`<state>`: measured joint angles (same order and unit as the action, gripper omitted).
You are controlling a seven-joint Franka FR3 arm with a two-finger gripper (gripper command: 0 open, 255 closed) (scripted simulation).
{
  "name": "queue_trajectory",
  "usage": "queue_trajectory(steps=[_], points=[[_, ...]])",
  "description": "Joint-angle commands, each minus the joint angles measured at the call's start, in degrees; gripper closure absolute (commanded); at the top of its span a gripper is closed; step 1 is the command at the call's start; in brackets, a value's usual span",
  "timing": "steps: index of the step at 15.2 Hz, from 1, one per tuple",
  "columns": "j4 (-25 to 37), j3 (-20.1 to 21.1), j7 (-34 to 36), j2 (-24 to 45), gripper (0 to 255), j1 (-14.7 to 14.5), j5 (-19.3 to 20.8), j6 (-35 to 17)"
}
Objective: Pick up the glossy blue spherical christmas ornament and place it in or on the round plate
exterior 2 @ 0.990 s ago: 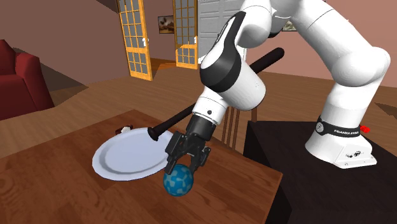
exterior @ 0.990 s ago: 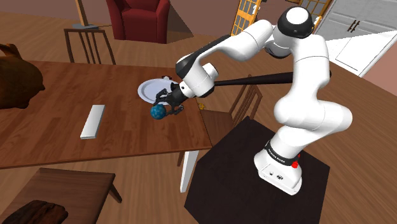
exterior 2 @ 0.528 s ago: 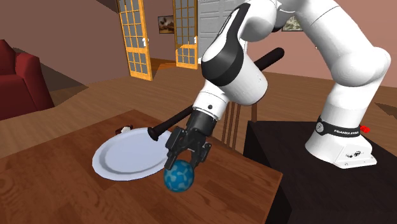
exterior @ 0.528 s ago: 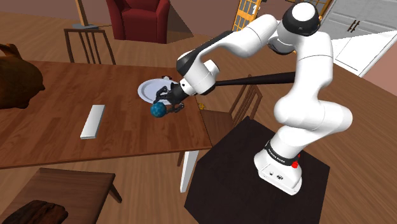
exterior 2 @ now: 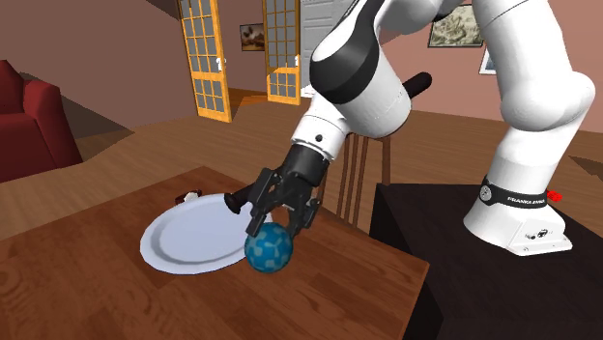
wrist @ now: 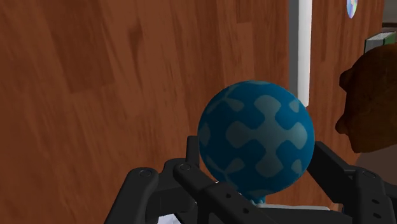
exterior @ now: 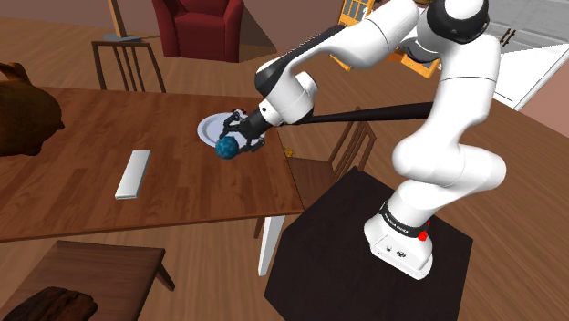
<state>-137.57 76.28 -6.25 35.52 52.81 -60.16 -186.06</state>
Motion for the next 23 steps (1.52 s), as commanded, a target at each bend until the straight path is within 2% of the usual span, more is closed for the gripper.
queue_trajectory(steps=[1, 5, 10, 17, 20, 23], points=[[-0.4, 1.1, 1.3, -2.8, 255, 1.1, -0.7, 2.1], [-0.7, 3.3, 4.1, -8.5, 255, 3.7, -1.3, 6.5], [6.1, -9.2, 8.2, -10.8, 255, -1.5, 6.3, 15.8], [18.4, -24.1, 14.8, -7.1, 255, -8.9, 18.8, 25.2], [23.8, -28.3, 17.0, -4.7, 255, -11.1, 22.8, 28.5], [23.8, -28.6, 15.7, -2.7, 255, -11.5, 22.9, 26.9]])
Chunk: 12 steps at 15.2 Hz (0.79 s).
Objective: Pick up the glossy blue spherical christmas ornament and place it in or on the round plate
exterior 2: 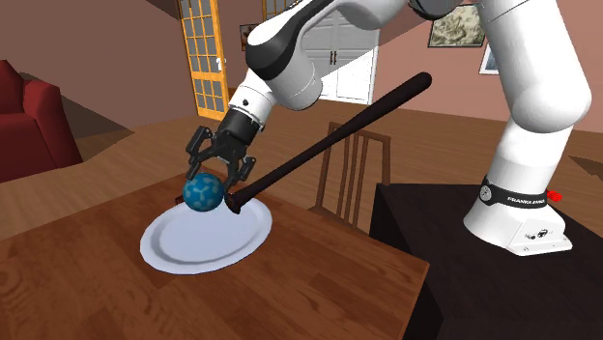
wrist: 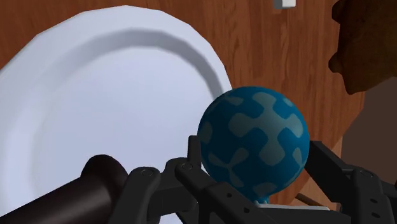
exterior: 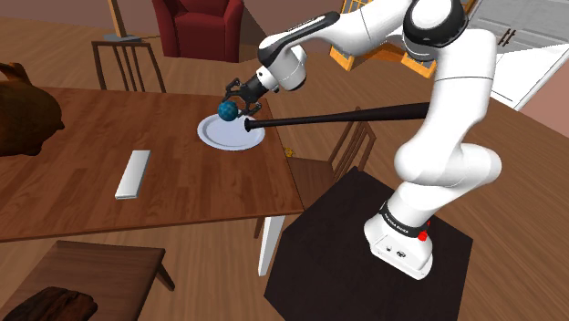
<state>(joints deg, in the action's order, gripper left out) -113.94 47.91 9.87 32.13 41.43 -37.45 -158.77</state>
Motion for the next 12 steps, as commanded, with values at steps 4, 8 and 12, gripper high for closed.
queue_trajectory(steps=[4, 8, 12], points=[[0.2, -0.6, -2.0, 3.4, 255, -0.7, 0.2, -2.4], [0.5, -0.9, -3.6, 6.2, 255, -1.2, 0.4, -4.4], [1.0, -1.3, -5.2, 9.1, 255, -1.6, 0.6, -6.2]])
